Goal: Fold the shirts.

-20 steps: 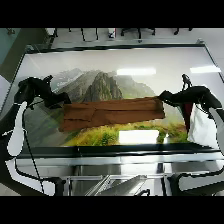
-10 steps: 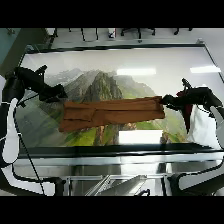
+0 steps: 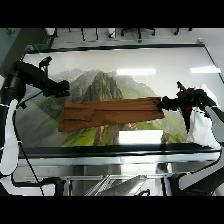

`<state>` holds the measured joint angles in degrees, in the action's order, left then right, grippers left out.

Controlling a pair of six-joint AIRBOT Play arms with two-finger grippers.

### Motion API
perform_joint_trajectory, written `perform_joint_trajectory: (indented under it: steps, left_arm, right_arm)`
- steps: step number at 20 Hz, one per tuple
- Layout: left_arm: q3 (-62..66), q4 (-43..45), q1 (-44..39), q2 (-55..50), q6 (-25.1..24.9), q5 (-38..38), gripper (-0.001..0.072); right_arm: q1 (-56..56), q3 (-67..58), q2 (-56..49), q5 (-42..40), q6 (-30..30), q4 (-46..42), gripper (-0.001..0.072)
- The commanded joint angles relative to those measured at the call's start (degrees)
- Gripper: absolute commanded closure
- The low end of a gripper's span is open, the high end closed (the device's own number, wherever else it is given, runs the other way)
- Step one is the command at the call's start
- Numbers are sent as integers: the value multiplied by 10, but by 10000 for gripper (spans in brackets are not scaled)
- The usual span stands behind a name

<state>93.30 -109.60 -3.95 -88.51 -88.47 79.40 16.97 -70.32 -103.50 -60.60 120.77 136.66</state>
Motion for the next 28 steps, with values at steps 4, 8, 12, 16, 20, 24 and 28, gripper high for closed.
perform_joint_trajectory:
  steps: [4, 8, 12, 16, 20, 24, 28]
  left_arm:
    - [-92, -1, -156, -7, 0, -202, 695]
    - [-78, -21, -258, -99, 0, -300, 695]
    - [37, -77, -316, -233, 1, -293, 695]
    - [153, -77, -348, -321, 11, -236, 695]
    - [234, -106, -366, -369, 17, -210, 695]
    - [242, -106, -353, -364, 37, -172, 695]
    - [236, -100, -284, -285, 17, -53, 695]
  right_arm:
    - [3, -76, 56, -111, -8, 24, 692]
    - [-5, -149, 152, -215, -44, 39, 692]
    - [-18, -206, 245, -270, -86, 45, 692]
    - [-18, -224, 310, -277, -107, 46, 692]
    - [-18, -224, 316, -296, -122, 44, 692]
    - [-19, -223, 302, -297, -133, 39, 692]
    - [-24, -219, 290, -302, -151, 39, 692]
